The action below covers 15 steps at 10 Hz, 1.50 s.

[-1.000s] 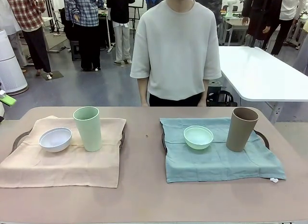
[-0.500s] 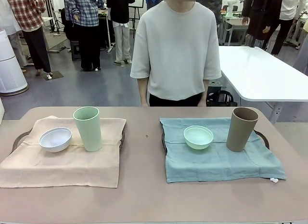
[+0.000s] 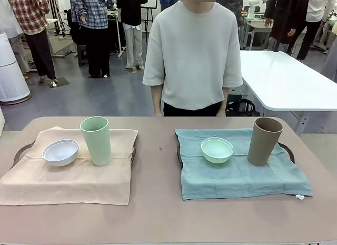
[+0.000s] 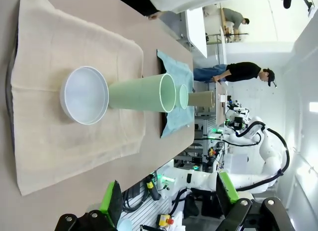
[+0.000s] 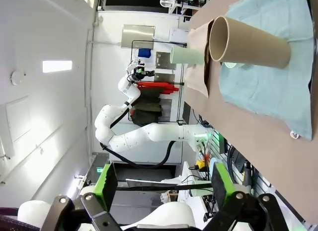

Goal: Set up a tray with a mat and arrange the tableware.
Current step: Place the Picnic Bowl and Reusable plastic cup back onto the Handle tray in front of the human's position.

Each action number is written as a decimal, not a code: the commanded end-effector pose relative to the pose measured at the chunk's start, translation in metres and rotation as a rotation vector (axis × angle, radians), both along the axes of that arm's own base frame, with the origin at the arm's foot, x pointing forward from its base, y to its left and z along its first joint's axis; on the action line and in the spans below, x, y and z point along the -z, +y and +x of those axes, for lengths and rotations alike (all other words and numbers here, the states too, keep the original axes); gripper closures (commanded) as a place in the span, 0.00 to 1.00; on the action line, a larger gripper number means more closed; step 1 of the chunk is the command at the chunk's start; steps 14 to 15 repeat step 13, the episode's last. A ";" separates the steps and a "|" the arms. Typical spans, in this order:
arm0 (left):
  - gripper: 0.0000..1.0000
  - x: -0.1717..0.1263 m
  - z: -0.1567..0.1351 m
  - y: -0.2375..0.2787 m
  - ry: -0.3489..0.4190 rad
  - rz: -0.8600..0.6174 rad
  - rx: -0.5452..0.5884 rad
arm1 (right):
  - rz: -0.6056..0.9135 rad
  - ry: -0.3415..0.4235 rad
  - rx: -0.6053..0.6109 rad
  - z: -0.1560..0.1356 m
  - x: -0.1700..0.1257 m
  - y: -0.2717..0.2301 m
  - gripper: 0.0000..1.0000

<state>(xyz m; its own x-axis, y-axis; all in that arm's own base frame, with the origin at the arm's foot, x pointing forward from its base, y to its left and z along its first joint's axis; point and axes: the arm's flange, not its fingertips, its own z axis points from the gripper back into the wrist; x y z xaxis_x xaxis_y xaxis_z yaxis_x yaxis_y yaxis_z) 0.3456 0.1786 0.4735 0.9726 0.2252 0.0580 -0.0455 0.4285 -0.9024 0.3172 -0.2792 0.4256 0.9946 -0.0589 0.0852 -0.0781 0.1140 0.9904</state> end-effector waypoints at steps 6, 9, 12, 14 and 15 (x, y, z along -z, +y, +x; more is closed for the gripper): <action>0.00 -0.001 0.000 0.002 -0.004 0.000 0.008 | 0.001 0.001 0.010 -0.003 0.001 -0.003 0.00; 0.00 -0.001 0.000 0.002 -0.004 0.000 0.008 | 0.001 0.001 0.010 -0.003 0.001 -0.003 0.00; 0.00 -0.001 0.000 0.002 -0.004 0.000 0.008 | 0.001 0.001 0.010 -0.003 0.001 -0.003 0.00; 0.00 -0.001 0.000 0.002 -0.004 0.000 0.008 | 0.001 0.001 0.010 -0.003 0.001 -0.003 0.00; 0.00 -0.001 0.000 0.002 -0.004 0.000 0.008 | 0.001 0.001 0.010 -0.003 0.001 -0.003 0.00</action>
